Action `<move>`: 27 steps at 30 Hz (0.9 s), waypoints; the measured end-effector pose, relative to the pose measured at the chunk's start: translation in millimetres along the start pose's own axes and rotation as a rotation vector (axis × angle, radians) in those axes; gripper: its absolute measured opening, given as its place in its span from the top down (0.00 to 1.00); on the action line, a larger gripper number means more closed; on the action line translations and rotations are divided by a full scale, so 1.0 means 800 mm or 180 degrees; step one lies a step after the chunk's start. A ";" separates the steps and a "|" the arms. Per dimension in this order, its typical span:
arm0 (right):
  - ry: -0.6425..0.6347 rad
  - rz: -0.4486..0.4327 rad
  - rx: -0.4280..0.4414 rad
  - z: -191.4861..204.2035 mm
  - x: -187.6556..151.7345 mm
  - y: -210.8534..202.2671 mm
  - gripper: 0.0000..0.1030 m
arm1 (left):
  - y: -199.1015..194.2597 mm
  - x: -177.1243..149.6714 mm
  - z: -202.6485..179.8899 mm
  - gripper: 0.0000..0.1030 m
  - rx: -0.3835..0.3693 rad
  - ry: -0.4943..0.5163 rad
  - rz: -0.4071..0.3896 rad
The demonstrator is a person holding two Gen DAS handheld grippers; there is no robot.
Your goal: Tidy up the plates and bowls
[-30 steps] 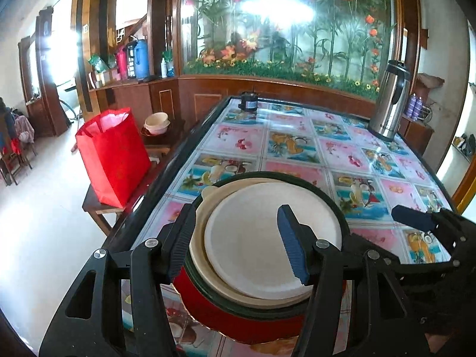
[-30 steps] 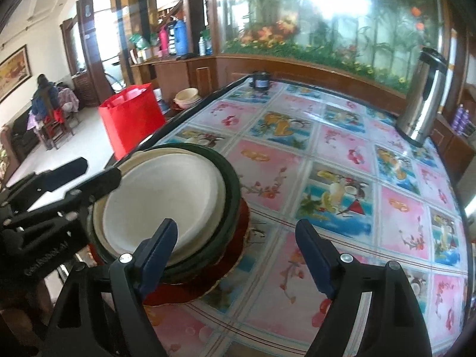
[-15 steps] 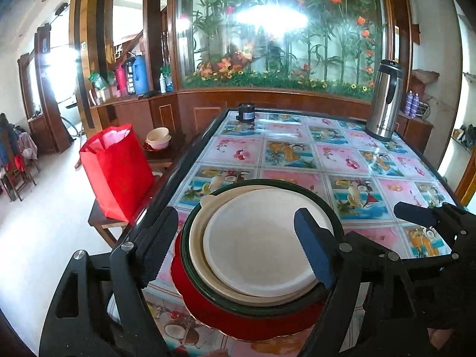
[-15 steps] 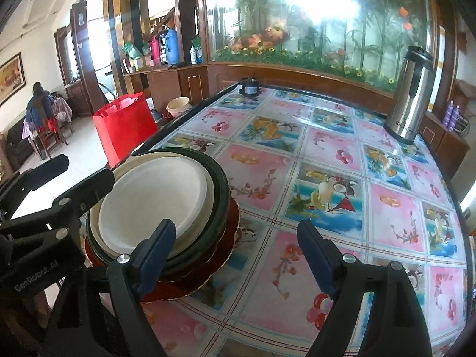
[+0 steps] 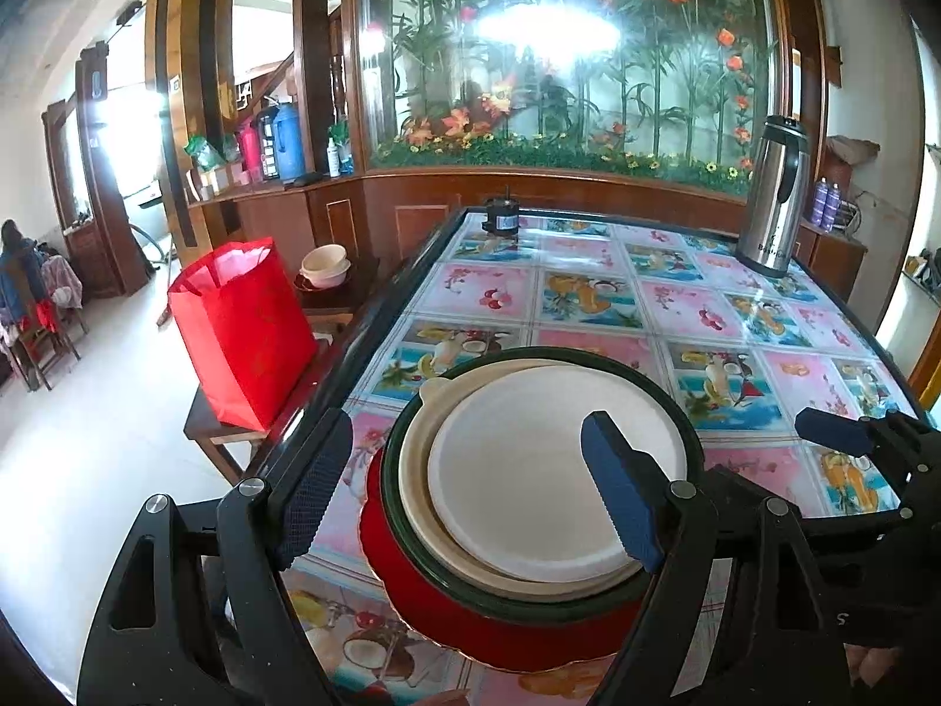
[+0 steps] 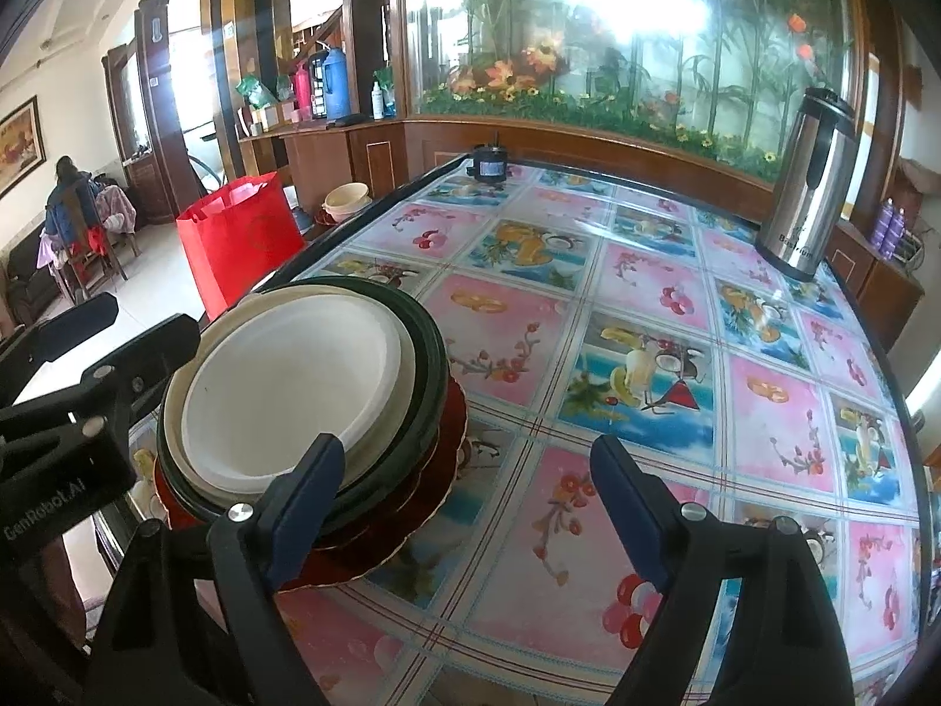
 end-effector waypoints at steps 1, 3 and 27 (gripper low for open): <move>0.0001 -0.0003 0.0004 0.000 0.000 0.000 0.17 | 0.000 0.000 0.001 0.21 0.0000 0.0006 0.0006; -0.0002 -0.0002 -0.0003 0.000 0.000 0.000 0.17 | 0.000 -0.001 0.002 0.21 -0.0004 0.0000 0.0005; 0.0003 0.0042 0.0026 0.003 -0.008 0.000 0.17 | 0.000 -0.008 -0.002 0.21 -0.0052 -0.0006 0.0059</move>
Point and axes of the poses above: each gripper's, at about its wrist camera, not at the fingertips, and y roughly the way its jaws point, z to its left, x to its top, the point moved 9 cm from there along y, roughly the way its jaws point, and after that the axes turned 12 degrees about -z, right-handed, at the moved point
